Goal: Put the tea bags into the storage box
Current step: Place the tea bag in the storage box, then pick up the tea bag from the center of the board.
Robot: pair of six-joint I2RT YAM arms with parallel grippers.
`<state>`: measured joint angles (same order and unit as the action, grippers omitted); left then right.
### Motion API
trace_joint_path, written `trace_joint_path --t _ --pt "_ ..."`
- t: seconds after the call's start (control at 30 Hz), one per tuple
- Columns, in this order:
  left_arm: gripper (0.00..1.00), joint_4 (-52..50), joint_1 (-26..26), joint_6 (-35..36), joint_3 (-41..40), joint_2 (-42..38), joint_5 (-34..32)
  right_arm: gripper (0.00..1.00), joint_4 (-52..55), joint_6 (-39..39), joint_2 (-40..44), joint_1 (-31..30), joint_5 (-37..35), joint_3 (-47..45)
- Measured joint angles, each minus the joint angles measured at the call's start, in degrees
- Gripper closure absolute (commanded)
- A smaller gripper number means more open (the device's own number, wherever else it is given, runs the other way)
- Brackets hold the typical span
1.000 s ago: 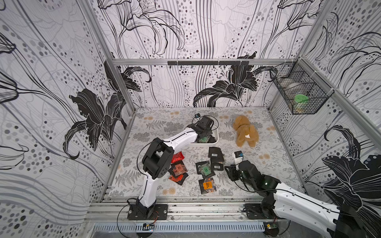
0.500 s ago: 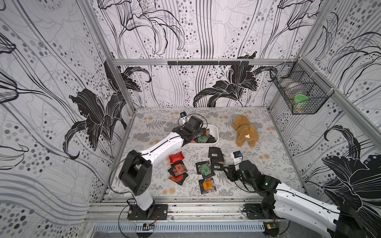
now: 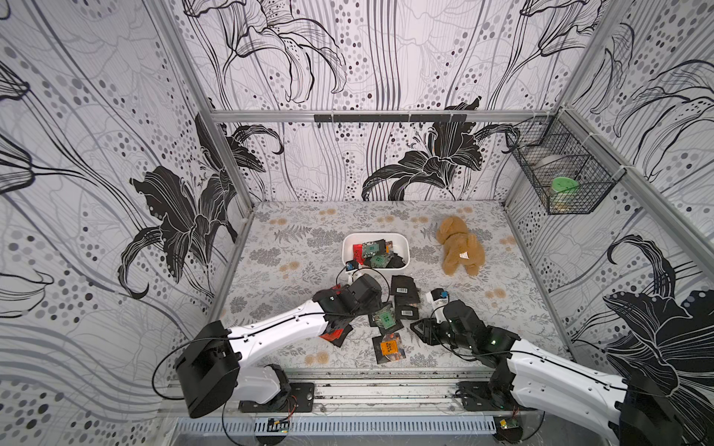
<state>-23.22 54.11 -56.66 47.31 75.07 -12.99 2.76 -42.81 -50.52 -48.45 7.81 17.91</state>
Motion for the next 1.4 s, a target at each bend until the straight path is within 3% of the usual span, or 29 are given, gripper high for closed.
trace_joint_path --t 0.13,0.33,0.63,0.97,1.4 --pt "0.40 4.28 3.76 -5.27 -7.32 -4.57 1.66 0.81 -0.87 -2.23 -1.51 -1.07 1.81 -0.61" --pt "0.41 9.77 9.68 -14.10 -17.18 -8.63 2.49 0.87 -0.20 -4.13 -4.85 -8.98 -1.22 1.07" --pt "0.42 14.95 17.68 -23.37 -21.66 -9.49 0.44 0.97 0.61 -6.25 -17.68 -17.62 -7.96 8.92" --pt "0.42 20.22 21.31 -29.62 -24.59 -6.75 -1.97 1.00 2.34 -6.32 -26.84 -18.25 -12.76 13.22" --pt "0.42 21.97 23.54 -33.24 -24.90 -3.89 -5.22 1.00 -1.03 -9.20 -30.14 -19.17 -15.34 12.63"
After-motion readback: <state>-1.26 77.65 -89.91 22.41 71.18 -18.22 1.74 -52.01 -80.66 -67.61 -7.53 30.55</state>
